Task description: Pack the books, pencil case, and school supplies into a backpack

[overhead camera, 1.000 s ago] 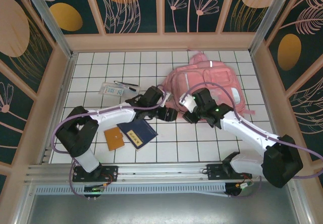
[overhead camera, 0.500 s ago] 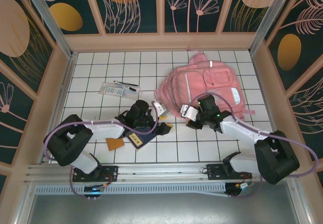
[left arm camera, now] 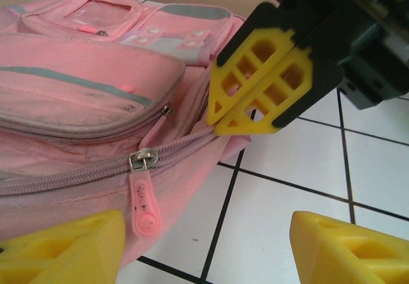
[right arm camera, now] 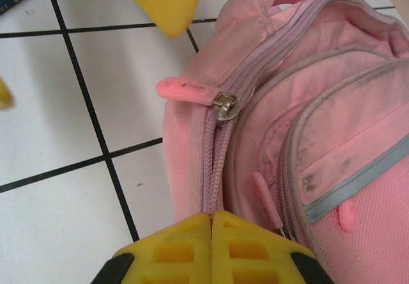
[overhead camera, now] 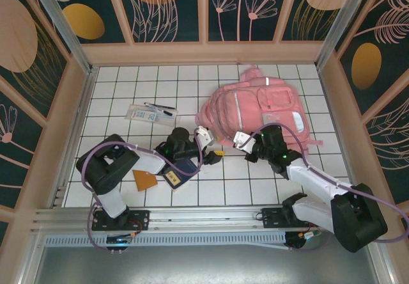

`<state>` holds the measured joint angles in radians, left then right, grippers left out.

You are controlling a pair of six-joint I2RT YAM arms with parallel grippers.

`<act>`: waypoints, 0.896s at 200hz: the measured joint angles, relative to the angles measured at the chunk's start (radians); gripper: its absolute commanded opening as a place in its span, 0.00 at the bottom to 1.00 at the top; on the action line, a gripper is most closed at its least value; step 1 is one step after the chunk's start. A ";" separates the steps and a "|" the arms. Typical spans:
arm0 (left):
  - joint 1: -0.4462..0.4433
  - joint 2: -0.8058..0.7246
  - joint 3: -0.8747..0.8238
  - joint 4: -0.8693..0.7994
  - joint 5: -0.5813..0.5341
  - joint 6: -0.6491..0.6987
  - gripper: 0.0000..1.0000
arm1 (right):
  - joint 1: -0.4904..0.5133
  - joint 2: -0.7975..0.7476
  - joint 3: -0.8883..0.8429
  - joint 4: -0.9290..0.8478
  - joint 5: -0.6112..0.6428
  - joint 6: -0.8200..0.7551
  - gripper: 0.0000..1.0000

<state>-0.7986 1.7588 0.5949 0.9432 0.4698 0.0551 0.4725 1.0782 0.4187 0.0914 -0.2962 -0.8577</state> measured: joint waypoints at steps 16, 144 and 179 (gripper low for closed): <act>0.000 0.017 0.006 0.004 -0.006 0.022 0.67 | -0.001 -0.010 -0.011 0.008 -0.008 0.000 0.00; -0.024 0.099 0.110 -0.050 -0.243 0.082 0.15 | -0.002 -0.048 -0.014 -0.008 -0.037 -0.001 0.00; -0.032 0.087 0.092 -0.051 -0.246 0.107 0.00 | -0.002 -0.048 -0.014 -0.012 -0.030 -0.012 0.00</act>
<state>-0.8303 1.8454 0.6872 0.8925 0.2241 0.1623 0.4709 1.0298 0.4046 0.0792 -0.3260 -0.8696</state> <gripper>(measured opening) 0.015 0.038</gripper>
